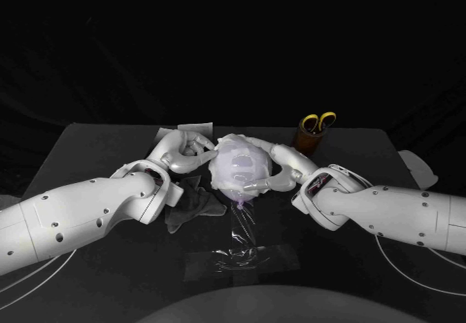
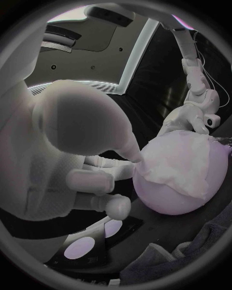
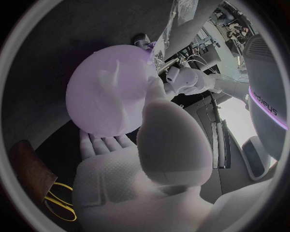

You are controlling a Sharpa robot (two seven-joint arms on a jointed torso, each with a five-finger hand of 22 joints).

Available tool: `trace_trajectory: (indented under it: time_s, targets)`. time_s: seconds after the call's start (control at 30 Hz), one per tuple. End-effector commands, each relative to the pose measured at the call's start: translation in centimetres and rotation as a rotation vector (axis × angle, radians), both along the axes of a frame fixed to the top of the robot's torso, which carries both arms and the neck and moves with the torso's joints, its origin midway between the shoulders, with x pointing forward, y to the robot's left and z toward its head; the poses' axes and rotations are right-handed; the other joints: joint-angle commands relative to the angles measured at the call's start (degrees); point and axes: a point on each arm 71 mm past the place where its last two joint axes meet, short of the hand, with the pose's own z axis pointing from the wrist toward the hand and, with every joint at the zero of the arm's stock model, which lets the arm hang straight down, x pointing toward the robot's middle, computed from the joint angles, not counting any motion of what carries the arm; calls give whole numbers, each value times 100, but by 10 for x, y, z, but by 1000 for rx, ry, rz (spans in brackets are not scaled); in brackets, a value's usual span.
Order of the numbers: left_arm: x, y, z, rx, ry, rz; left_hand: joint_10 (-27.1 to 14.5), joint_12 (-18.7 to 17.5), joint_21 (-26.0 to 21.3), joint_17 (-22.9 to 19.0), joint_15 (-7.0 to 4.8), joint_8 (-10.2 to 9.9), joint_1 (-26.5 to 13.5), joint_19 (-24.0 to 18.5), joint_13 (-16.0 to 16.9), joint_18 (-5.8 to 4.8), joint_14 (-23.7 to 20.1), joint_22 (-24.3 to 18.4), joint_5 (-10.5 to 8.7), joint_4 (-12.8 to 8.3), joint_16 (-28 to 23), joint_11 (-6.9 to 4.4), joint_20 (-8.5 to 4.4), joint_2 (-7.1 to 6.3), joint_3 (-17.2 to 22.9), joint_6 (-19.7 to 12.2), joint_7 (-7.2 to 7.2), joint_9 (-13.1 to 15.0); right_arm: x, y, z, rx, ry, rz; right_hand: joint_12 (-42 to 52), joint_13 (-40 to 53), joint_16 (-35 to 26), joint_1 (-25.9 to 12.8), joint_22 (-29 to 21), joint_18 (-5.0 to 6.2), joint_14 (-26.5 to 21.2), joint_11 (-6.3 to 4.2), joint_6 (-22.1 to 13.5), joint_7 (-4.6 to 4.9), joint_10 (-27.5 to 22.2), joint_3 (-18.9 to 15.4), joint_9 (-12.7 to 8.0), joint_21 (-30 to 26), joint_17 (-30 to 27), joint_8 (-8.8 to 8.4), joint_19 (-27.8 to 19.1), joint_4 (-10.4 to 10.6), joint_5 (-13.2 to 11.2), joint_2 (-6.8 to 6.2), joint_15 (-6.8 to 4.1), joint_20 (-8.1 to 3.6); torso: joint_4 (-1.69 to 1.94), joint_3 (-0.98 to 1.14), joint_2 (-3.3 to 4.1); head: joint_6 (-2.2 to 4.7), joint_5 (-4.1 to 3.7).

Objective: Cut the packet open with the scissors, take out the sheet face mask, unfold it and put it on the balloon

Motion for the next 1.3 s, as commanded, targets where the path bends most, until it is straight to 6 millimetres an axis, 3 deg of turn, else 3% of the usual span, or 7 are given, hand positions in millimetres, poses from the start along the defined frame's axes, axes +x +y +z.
trace_trajectory:
  time_s: [0.03,0.67,0.87,0.93,1.03,1.07,1.3]
  targets:
    - [0,-2,-1,14,16,-6,45,33,31,21,-7,22,18,55,11,-72,57,23,21,-11,29,-2,-10,-11,-25,39,0,-13,-4,2,-8,-23,48,26,16,5,-6,14,1,-83,-37,16,47,896,20,32,5,19,-9,22,40,12,-21,56,7,-5,4,-1,1,3,1]
    - [1,-5,-5,42,61,-7,425,303,308,299,-73,24,-55,340,439,-148,191,363,22,82,111,-78,-68,49,-117,224,-85,-103,-4,3,-8,-22,49,26,18,6,-5,15,1,-83,-33,16,56,896,30,34,10,19,-8,24,41,11,-21,60,7,-5,2,0,1,-9,5]
    - [2,-6,-5,44,56,1,724,466,435,421,-138,10,26,470,760,-182,251,519,24,88,143,-151,-115,220,-27,393,-164,-168,-4,3,-8,-22,49,26,18,6,-5,15,1,-83,-33,16,56,896,30,34,10,19,-8,24,41,11,-21,60,7,-5,2,1,4,-12,0]
    - [2,-5,-5,44,52,7,904,557,485,479,-184,19,101,518,963,-195,278,579,25,73,156,-205,-146,374,87,507,-226,-193,-4,3,-8,-22,49,26,18,6,-5,15,1,-83,-33,16,56,896,30,34,10,19,-8,24,41,11,-21,60,7,-5,-2,2,3,-13,-1]
    - [3,-5,-5,41,48,17,993,604,505,497,-204,27,128,536,1074,-200,287,603,25,59,159,-227,-161,428,137,545,-253,-200,-4,3,-8,-23,49,25,18,6,-5,15,1,-83,-33,16,56,896,30,34,10,19,-8,24,41,11,-21,60,7,-5,-2,2,3,-13,-1]
    - [4,-4,-5,39,47,23,1154,689,532,542,-232,41,192,561,1269,-207,305,636,27,25,168,-254,-181,539,240,550,-273,-198,-4,3,-8,-23,49,25,18,6,-5,15,1,-83,-33,16,56,896,30,34,10,19,-8,24,41,11,-21,60,7,-5,-2,2,3,-13,-1]
    - [5,-2,-4,27,44,51,1366,773,585,549,-238,115,186,603,1521,-221,314,697,27,-18,168,-252,-216,620,456,491,-259,-150,-4,2,-8,-23,49,25,18,6,-5,15,1,-83,-33,16,56,896,30,34,10,19,-8,24,41,11,-21,60,7,-5,3,-1,1,-13,-7]
